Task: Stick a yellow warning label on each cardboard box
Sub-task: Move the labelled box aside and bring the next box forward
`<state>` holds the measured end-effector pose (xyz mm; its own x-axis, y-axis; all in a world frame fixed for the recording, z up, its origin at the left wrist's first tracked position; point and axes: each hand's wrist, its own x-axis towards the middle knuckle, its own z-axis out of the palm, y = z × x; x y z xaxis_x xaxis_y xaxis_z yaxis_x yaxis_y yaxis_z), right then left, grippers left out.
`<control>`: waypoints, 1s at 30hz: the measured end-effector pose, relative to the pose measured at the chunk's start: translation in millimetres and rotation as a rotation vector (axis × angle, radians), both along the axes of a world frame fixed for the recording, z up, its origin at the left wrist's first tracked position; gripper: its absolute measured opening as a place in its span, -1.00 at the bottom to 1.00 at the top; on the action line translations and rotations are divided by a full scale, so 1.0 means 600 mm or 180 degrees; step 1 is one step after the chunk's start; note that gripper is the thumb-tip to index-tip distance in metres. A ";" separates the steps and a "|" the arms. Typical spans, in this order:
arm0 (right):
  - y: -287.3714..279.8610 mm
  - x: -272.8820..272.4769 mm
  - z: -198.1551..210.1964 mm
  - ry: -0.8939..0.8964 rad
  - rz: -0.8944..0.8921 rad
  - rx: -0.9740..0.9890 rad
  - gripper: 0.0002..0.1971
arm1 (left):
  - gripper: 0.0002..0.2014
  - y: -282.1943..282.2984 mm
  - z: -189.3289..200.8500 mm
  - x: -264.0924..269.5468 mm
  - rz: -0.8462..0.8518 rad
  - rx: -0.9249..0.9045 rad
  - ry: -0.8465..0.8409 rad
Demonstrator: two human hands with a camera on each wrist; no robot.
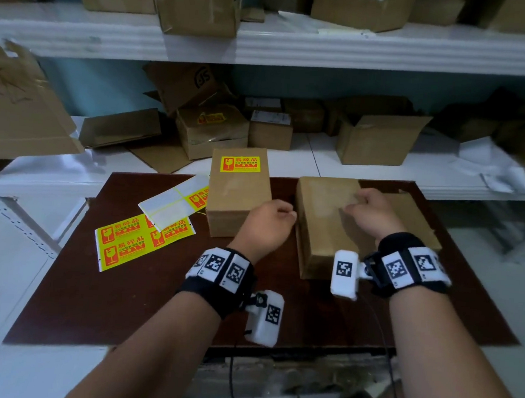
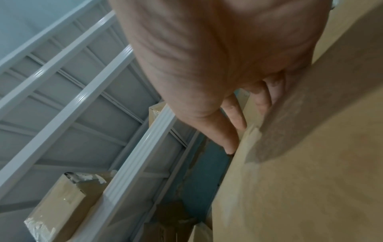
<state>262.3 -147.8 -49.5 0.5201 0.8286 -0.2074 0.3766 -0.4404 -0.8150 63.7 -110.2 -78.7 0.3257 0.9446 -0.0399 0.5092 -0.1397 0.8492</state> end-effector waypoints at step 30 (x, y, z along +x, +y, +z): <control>0.111 -0.416 0.112 0.1245 0.1452 0.0744 -0.33 | -0.54 0.039 0.130 -0.380 0.1652 -0.0422 -0.1640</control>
